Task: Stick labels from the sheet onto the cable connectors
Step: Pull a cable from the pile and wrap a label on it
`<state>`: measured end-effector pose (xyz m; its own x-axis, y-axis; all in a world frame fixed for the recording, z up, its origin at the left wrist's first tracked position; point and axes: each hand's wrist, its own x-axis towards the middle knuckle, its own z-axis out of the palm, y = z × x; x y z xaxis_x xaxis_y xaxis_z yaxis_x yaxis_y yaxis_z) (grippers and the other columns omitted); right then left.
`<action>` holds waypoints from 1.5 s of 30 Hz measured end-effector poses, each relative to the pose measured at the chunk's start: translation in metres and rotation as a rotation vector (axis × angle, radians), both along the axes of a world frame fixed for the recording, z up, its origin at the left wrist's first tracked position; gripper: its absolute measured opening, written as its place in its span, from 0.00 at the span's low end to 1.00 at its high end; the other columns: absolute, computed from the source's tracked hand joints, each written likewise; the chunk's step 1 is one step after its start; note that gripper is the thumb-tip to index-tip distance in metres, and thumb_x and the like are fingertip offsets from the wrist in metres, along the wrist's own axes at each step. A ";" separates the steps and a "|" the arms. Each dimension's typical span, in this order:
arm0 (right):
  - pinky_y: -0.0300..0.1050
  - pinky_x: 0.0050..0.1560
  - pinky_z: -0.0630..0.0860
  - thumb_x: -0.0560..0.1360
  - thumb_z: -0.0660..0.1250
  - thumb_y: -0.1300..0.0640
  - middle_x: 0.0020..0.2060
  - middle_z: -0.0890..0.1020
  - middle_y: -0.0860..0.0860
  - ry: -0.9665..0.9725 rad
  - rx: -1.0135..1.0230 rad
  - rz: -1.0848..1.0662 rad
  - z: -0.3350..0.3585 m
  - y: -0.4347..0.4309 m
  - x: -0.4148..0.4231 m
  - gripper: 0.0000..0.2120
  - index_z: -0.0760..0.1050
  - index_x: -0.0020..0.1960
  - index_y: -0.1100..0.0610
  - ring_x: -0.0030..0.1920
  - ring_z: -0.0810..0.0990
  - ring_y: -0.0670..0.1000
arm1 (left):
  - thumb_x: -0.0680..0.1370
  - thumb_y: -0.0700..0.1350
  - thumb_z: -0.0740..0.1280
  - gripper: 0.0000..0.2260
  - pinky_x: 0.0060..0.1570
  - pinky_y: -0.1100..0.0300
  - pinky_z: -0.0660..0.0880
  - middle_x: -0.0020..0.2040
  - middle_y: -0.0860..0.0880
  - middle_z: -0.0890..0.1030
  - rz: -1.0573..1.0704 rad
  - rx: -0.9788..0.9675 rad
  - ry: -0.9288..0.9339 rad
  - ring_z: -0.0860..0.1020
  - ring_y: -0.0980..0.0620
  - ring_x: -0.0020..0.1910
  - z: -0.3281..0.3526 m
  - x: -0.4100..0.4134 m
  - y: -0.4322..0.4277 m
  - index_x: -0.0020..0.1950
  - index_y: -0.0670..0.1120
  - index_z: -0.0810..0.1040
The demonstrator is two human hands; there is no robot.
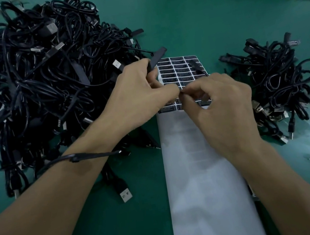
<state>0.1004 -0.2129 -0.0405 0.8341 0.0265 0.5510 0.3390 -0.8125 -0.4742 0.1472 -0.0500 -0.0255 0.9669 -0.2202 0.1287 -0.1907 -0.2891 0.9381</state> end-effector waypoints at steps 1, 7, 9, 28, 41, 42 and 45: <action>0.43 0.44 0.75 0.73 0.72 0.59 0.37 0.82 0.47 0.016 0.077 0.010 0.001 0.000 -0.001 0.02 0.83 0.44 0.53 0.40 0.79 0.48 | 0.67 0.47 0.70 0.15 0.37 0.44 0.74 0.29 0.49 0.71 -0.004 -0.013 0.005 0.74 0.50 0.34 0.000 0.000 0.000 0.37 0.48 0.62; 0.32 0.33 0.70 0.74 0.73 0.61 0.29 0.82 0.44 0.286 0.693 0.115 0.013 -0.005 0.001 0.09 0.83 0.37 0.50 0.29 0.74 0.40 | 0.75 0.51 0.54 0.13 0.46 0.43 0.74 0.32 0.48 0.83 -0.091 0.026 0.062 0.76 0.52 0.34 0.001 -0.001 0.003 0.30 0.55 0.67; 0.33 0.29 0.68 0.74 0.73 0.63 0.29 0.82 0.48 0.392 0.876 0.160 0.017 -0.006 0.001 0.11 0.84 0.35 0.52 0.29 0.74 0.42 | 0.75 0.50 0.54 0.13 0.48 0.41 0.75 0.32 0.48 0.83 -0.119 0.055 0.052 0.76 0.44 0.36 0.000 -0.001 0.002 0.32 0.48 0.66; 0.33 0.28 0.69 0.74 0.72 0.62 0.31 0.83 0.50 0.549 1.079 0.141 0.014 -0.005 0.003 0.11 0.86 0.36 0.51 0.30 0.75 0.45 | 0.77 0.49 0.67 0.09 0.45 0.51 0.78 0.36 0.51 0.85 -0.200 0.124 0.006 0.80 0.51 0.37 -0.002 -0.004 0.000 0.44 0.47 0.85; 0.34 0.28 0.66 0.74 0.73 0.59 0.29 0.78 0.46 0.518 1.085 0.149 0.010 -0.005 0.004 0.08 0.87 0.39 0.49 0.30 0.70 0.44 | 0.80 0.40 0.70 0.03 0.42 0.57 0.80 0.37 0.44 0.86 -0.204 -0.035 0.014 0.82 0.50 0.34 -0.002 -0.005 0.001 0.48 0.46 0.77; 0.34 0.28 0.65 0.74 0.73 0.59 0.29 0.77 0.46 0.514 1.082 0.152 0.009 -0.004 0.004 0.07 0.87 0.40 0.49 0.30 0.70 0.44 | 0.80 0.40 0.70 0.03 0.42 0.56 0.80 0.38 0.44 0.86 -0.205 -0.044 0.019 0.82 0.49 0.34 -0.002 -0.005 0.001 0.47 0.45 0.77; 0.34 0.27 0.66 0.74 0.73 0.61 0.28 0.77 0.47 0.480 1.076 0.152 0.009 -0.004 0.003 0.08 0.87 0.40 0.50 0.28 0.70 0.44 | 0.81 0.39 0.69 0.03 0.41 0.56 0.80 0.38 0.42 0.86 -0.213 -0.049 0.025 0.82 0.48 0.35 -0.001 -0.005 0.002 0.47 0.43 0.78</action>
<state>0.1036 -0.2164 -0.0318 0.9897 -0.1423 -0.0181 -0.0017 0.1148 -0.9934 0.1422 -0.0485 -0.0269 0.9022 -0.4139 0.1210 -0.2191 -0.1984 0.9553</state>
